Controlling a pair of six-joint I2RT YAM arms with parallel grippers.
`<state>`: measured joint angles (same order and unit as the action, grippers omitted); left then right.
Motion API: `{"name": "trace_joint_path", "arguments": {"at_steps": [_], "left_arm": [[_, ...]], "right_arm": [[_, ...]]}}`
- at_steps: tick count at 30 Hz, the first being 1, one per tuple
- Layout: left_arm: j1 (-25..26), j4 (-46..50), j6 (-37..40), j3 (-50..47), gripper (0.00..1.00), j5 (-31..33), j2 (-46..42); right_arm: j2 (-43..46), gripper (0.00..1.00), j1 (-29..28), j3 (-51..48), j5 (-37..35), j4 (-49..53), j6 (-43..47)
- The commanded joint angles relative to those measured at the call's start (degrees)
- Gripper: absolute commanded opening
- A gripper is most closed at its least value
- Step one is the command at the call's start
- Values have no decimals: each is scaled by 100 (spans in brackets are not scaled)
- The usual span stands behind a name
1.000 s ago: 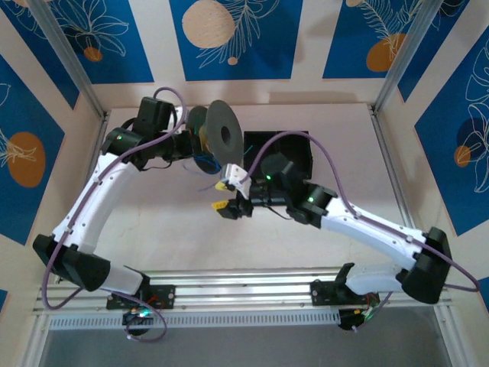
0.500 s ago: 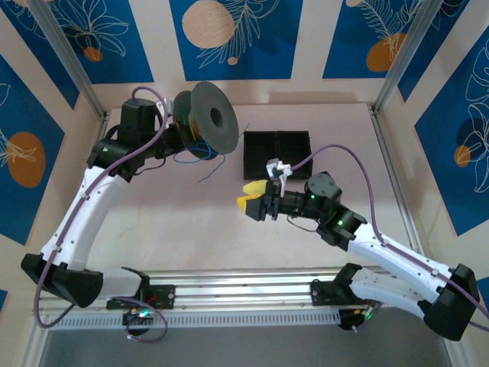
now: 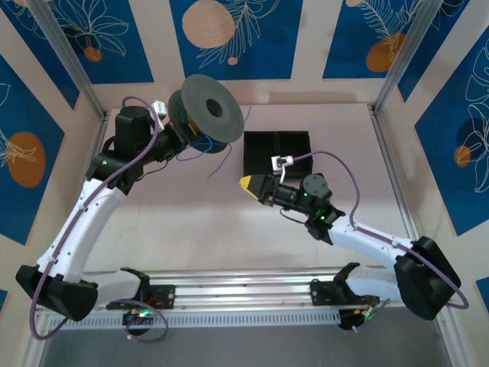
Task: Wrap the cables
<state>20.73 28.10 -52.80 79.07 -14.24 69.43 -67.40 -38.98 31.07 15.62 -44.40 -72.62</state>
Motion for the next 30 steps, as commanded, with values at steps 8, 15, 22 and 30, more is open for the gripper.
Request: {"name": "trace_joint_path", "arguments": {"at_steps": [8, 15, 22, 30], "left_arm": [[-68, -803, -352, -126, 0, -210, -394], [-69, -782, -355, -164, 0, -187, -482], [-74, -735, -316, -187, 0, -110, -541], [-343, -614, -319, -21, 0, -245, -607]], "right_arm": [[-1171, 51, -220, 1529, 247, -905, -84], [-1610, 49, -419, 1897, 176, -854, -133], [-1624, 12, -567, 1890, 256, -942, -173], [-579, 0, -514, 1093, -68, 593, 519]]}}
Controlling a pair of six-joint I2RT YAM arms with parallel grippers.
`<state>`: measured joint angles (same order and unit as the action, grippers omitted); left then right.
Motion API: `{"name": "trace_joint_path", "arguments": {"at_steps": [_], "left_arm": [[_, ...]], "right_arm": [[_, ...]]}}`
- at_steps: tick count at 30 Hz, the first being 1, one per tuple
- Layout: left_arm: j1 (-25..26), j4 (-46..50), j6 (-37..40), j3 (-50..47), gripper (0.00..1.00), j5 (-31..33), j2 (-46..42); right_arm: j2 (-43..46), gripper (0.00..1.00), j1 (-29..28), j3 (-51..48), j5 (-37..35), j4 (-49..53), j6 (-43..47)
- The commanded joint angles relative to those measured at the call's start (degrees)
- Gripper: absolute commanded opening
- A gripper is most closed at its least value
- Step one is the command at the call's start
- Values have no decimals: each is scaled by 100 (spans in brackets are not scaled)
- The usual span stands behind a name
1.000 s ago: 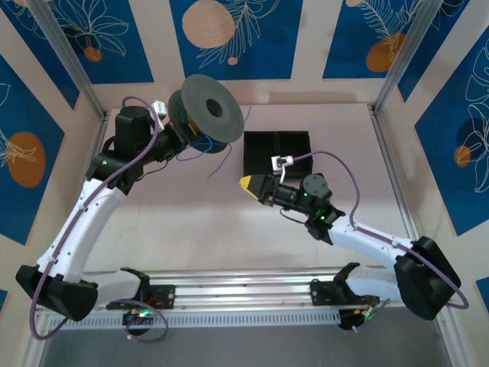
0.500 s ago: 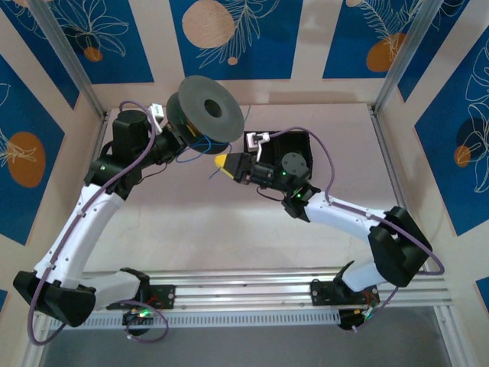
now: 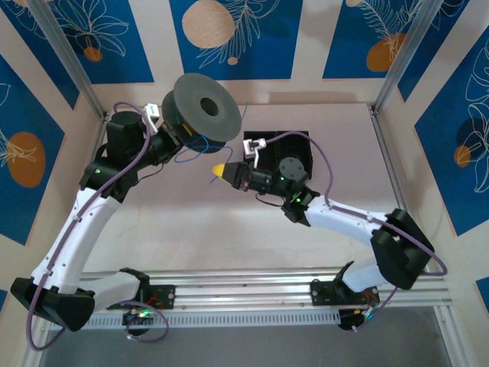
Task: Wrap the cables
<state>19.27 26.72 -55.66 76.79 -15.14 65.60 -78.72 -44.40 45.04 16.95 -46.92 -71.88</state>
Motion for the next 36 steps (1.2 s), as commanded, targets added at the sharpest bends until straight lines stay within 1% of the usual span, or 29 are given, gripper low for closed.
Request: {"name": "trace_joint_path", "arguments": {"at_steps": [1, 2, 5, 7, 9, 12, 14, 16, 19, 21, 24, 26, 30, 35, 36], "left_arm": [[-275, -468, -40, 242, 0, -246, -219], [-345, -459, -51, 272, 0, -309, -214], [-552, -473, -118, 348, 0, -528, -215], [-695, -479, -146, 402, 0, -745, -206], [-825, -513, -187, 441, 0, -999, -206], [-1007, -649, -323, 442, 0, -1392, -263], [-1107, -716, -404, 456, 0, -1676, -298], [-1192, -667, -396, 546, 0, -1987, -302], [-1253, -256, -100, 738, 0, -2355, -296], [-1254, 141, 275, 845, 0, -2541, -267], [-1247, 497, 707, 775, 0, -2936, -215], [-1239, 697, 965, 631, 0, -3083, -222], [-1209, 1226, 1556, 424, 0, -3084, -302], [-1128, 1437, 1868, 93, 0, -3132, -504], [-1080, 1543, 1953, 81, 0, -3060, -526]], "right_arm": [[799, 0, 104, -475, -323, 1227, 528], [1008, 0, 195, -616, -396, 1508, 616], [1658, 0, 700, -1001, -526, 2610, 768], [1965, 0, 1162, -1084, -565, 3475, 930], [2092, 0, 1634, -1128, -522, 4032, 1146], [1954, 0, 2320, -1164, -319, 4413, 1324], [1774, 0, 2691, -1170, -116, 4397, 1411], [1620, 0, 2982, -1053, -87, 4573, 1581], [1383, 0, 3427, -683, -63, 4879, 1933], [1148, 0, 3737, -364, 109, 5004, 2060], [762, 0, 3993, 161, 386, 5137, 2177], [533, 0, 4053, 516, 440, 5275, 2256], [187, 0, 4103, 1025, 418, 5458, 2404], [-148, 0, 4186, 1502, 452, 5671, 2593], [-218, 0, 4189, 1622, 503, 5707, 2620]]}}
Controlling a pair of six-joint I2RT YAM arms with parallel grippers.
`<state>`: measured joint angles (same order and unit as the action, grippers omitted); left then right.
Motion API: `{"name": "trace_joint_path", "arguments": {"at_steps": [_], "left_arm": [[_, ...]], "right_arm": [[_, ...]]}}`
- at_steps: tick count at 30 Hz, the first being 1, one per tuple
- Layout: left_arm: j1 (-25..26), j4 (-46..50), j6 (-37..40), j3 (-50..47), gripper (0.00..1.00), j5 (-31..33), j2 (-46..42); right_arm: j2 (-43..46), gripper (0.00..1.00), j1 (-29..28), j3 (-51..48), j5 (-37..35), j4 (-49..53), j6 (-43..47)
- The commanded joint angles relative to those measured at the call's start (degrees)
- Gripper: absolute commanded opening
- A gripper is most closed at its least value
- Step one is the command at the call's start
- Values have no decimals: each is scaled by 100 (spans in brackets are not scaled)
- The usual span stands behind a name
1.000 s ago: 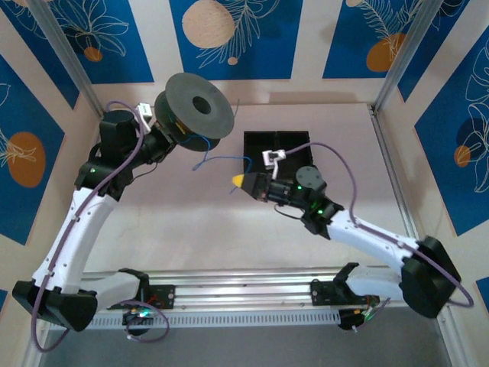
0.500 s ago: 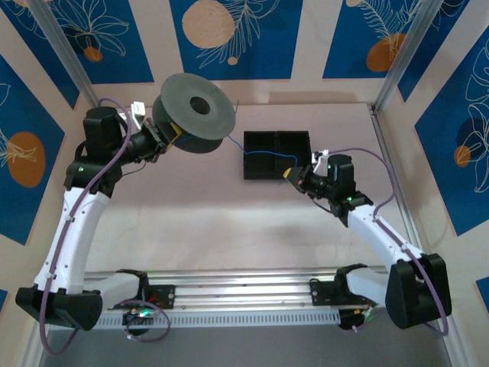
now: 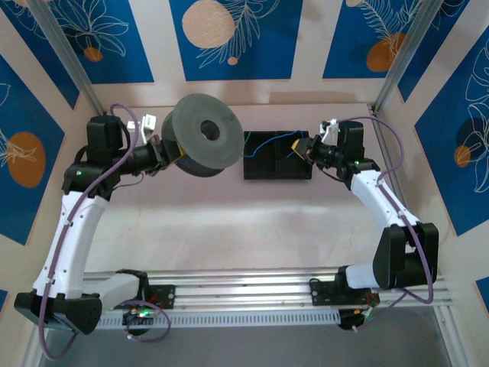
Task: Wrap the cables
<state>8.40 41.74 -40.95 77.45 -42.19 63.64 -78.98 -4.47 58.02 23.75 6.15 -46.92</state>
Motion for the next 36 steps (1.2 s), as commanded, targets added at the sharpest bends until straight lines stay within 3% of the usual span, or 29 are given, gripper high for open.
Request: {"name": "trace_joint_path", "arguments": {"at_steps": [1, 11, 17, 31, 36], "left_arm": [[62, 124, 607, 8, 0, -286, -334], [1276, 996, 1638, 322, 0, 1236, 33], [1813, 1217, 2106, 422, 0, 1917, 223], [2487, 1647, 2713, 433, 0, 3711, 761], [2542, 1809, 2712, 611, 0, 4604, 1025]], "right_arm": [[-257, 0, 194, 434, -110, 441, 153], [-606, 0, 48, 1667, 738, 716, 194], [-812, 0, -252, 2705, 788, 1325, 364], [-1190, 0, -942, 4320, 950, 1883, 202], [-1560, 0, -1422, 5209, 1199, 2538, 260]]}}
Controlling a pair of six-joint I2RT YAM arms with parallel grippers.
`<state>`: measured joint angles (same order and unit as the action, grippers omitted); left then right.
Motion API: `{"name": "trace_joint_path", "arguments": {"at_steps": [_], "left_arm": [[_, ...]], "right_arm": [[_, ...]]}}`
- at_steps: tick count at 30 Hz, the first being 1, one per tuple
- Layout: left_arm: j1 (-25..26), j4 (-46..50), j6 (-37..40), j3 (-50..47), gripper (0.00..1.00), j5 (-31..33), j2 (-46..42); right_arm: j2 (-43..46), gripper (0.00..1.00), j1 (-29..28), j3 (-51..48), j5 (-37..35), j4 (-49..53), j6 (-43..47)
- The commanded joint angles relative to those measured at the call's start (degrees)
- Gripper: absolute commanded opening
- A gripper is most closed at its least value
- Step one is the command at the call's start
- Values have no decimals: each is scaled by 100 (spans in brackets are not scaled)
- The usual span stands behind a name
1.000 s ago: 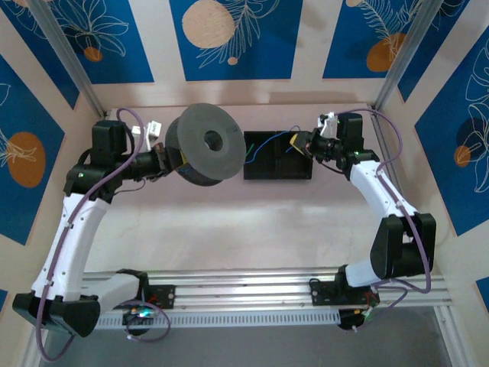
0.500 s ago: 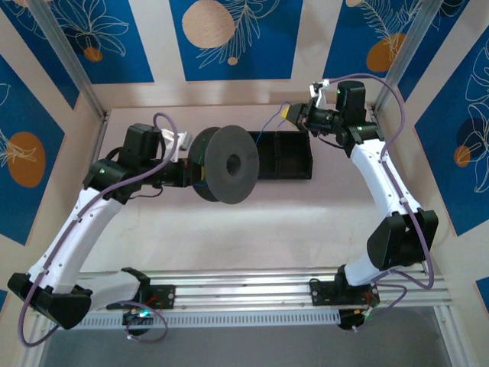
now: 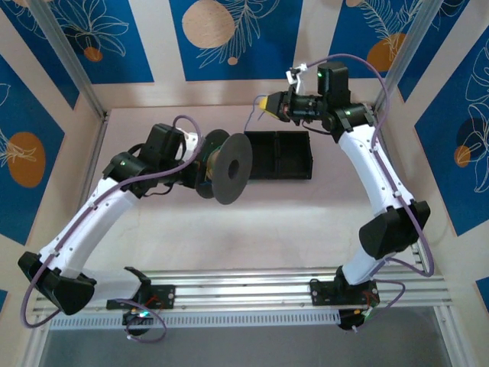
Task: Wrap the cables
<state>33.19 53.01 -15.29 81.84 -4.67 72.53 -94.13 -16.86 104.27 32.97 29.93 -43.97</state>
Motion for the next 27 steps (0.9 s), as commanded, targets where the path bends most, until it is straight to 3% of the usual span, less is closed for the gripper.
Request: {"name": "trace_joint_path", "arguments": {"at_steps": [1, 10, 16, 22, 27], "left_arm": [[57, 700, 125, 227, 0, 1004, 193], [38, 867, -279, 918, 0, 2104, 761], [-148, 874, -564, 1308, 0, 2112, 1005], [-384, 674, -899, 1399, 0, 1896, 1029], [-670, 349, -1304, 1313, 0, 1621, 879]], "right_arm": [[-102, 0, -287, 725, 328, 266, -25], [-398, 0, -1652, 1632, 185, 1171, 371], [-426, 0, -2575, 1655, -328, 1649, 671], [-258, 0, -3409, 875, -1214, 1618, 743], [124, 0, -3841, -583, -1809, 701, 254]]}}
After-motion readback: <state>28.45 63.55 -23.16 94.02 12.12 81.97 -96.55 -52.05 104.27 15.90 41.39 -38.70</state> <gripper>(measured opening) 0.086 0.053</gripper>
